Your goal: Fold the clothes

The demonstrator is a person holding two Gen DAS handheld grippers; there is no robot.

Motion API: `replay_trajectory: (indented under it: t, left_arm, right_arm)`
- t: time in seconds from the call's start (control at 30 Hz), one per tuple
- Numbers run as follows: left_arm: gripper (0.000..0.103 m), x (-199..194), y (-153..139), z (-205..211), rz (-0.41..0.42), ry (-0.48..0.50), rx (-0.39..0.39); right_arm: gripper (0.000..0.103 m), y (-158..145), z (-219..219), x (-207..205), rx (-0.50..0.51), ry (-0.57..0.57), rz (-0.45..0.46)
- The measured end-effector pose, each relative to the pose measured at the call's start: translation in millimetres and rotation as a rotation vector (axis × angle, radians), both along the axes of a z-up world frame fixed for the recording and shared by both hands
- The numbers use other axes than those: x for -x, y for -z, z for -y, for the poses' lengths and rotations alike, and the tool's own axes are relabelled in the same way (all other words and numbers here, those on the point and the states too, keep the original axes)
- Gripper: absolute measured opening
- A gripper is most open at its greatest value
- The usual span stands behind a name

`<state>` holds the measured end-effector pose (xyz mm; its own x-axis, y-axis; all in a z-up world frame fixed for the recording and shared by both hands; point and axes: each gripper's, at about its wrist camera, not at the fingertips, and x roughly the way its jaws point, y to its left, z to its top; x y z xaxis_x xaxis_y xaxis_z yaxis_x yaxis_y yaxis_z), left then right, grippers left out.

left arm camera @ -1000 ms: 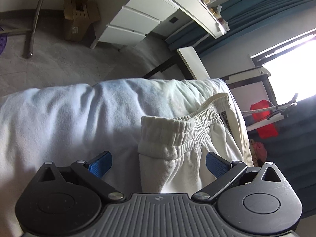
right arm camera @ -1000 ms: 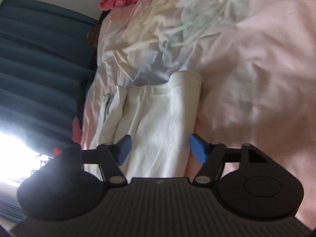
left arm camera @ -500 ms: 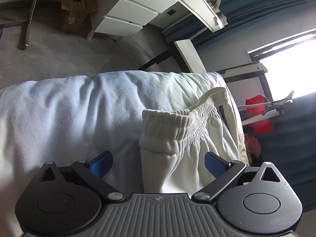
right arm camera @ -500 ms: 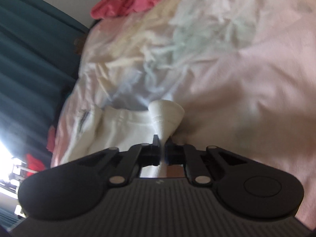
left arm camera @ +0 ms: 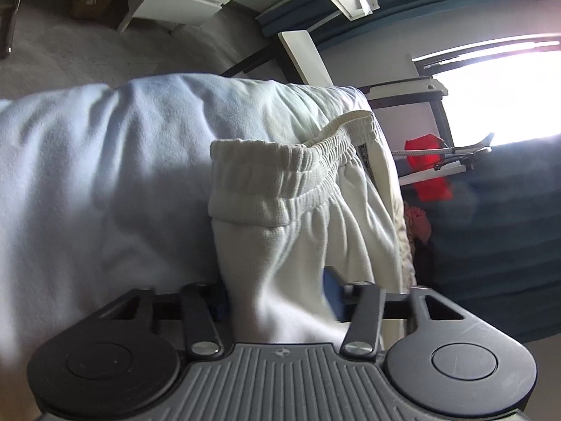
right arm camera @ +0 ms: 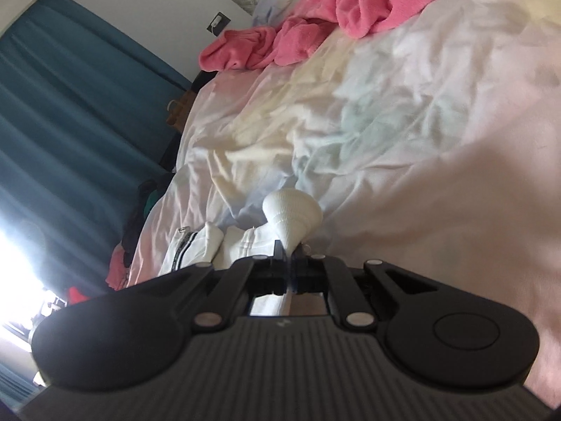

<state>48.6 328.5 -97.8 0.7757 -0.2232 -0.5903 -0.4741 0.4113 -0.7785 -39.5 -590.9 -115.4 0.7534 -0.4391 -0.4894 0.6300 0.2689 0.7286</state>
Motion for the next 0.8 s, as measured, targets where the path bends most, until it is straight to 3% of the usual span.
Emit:
replay_trajectory:
  t: [0.03,0.07,0.3,0.5,0.67,0.8]
  left_arm:
    - [0.021,-1.2,0.7,-0.7,0.005,-0.002,0.000]
    - [0.016,-2.4,1.4,-1.3,0.010,-0.004,0.000]
    - [0.010,11.2,-10.2,1.6,0.065,-0.058,0.008]
    - [0.010,19.6,-52.4,8.4,0.162,-0.080,-0.089]
    - [0.009,-29.4,-96.4,18.1,0.180,-0.053,-0.164]
    - [0.010,-109.8,-130.8,32.8,0.181,-0.053,-0.207]
  right_arm:
    - [0.005,0.3,-0.5,-1.9,0.006,0.001,-0.008]
    - [0.005,-0.2,-0.7,-3.0,0.009,0.004,-0.014]
    - [0.005,-16.3,-5.0,5.2,0.026,0.016,0.031]
    - [0.005,-39.0,-4.2,19.9,0.053,0.005,0.066]
    - [0.005,-67.7,13.3,-12.2,0.094,-0.028,0.049]
    - [0.005,-105.3,18.5,-80.2,0.197,-0.070,0.004]
